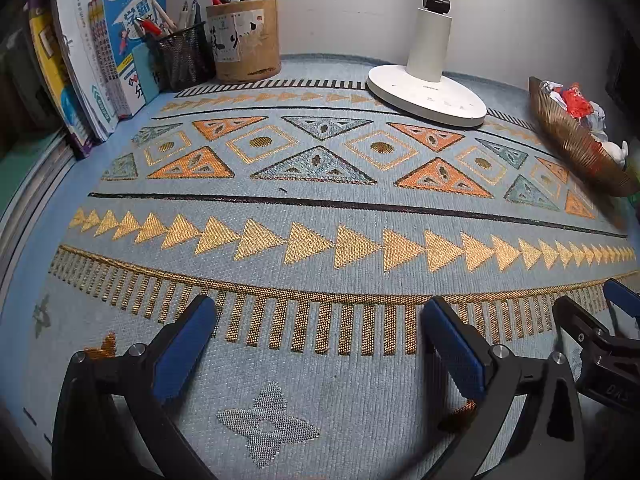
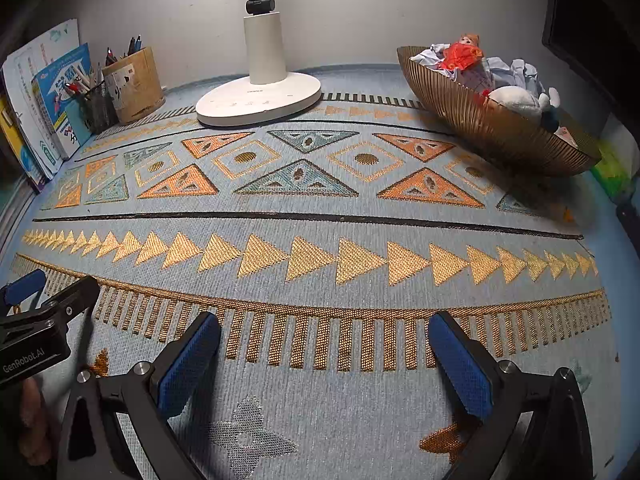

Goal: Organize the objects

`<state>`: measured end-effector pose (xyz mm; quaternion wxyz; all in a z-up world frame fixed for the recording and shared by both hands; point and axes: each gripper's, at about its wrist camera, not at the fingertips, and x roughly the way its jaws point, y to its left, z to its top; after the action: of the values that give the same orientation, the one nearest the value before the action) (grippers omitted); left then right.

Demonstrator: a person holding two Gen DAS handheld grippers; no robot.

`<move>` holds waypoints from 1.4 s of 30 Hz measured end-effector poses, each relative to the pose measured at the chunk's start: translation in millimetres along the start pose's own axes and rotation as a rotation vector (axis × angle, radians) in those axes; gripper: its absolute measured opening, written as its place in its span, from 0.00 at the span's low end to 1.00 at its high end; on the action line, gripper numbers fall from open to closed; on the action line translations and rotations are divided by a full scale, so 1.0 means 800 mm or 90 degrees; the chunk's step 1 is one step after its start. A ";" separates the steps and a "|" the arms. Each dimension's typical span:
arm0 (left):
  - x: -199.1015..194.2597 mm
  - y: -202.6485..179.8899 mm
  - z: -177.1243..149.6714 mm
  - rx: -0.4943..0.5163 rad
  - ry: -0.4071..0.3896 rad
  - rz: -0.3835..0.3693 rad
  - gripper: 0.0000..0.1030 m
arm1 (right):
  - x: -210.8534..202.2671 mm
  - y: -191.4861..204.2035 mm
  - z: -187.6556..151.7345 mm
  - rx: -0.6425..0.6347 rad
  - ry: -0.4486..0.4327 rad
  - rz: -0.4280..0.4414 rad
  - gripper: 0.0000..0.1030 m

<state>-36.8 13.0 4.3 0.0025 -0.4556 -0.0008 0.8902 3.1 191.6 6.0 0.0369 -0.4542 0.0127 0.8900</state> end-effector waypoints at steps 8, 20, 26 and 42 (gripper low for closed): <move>-0.001 0.000 0.001 0.000 0.000 0.000 1.00 | 0.000 0.000 0.001 0.000 0.000 0.000 1.00; -0.002 0.000 0.001 0.000 0.000 0.000 1.00 | 0.000 0.000 0.001 0.000 0.000 0.000 1.00; -0.002 0.000 0.002 -0.001 0.001 0.000 1.00 | 0.000 0.000 0.001 0.000 0.000 0.000 1.00; -0.003 -0.002 0.004 -0.001 0.001 0.001 1.00 | 0.000 0.000 0.000 0.000 0.000 0.000 1.00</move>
<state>-38.1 14.4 8.1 0.0016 -0.4565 -0.0012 0.8897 2.8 191.7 5.9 0.0366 -0.4542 0.0126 0.8900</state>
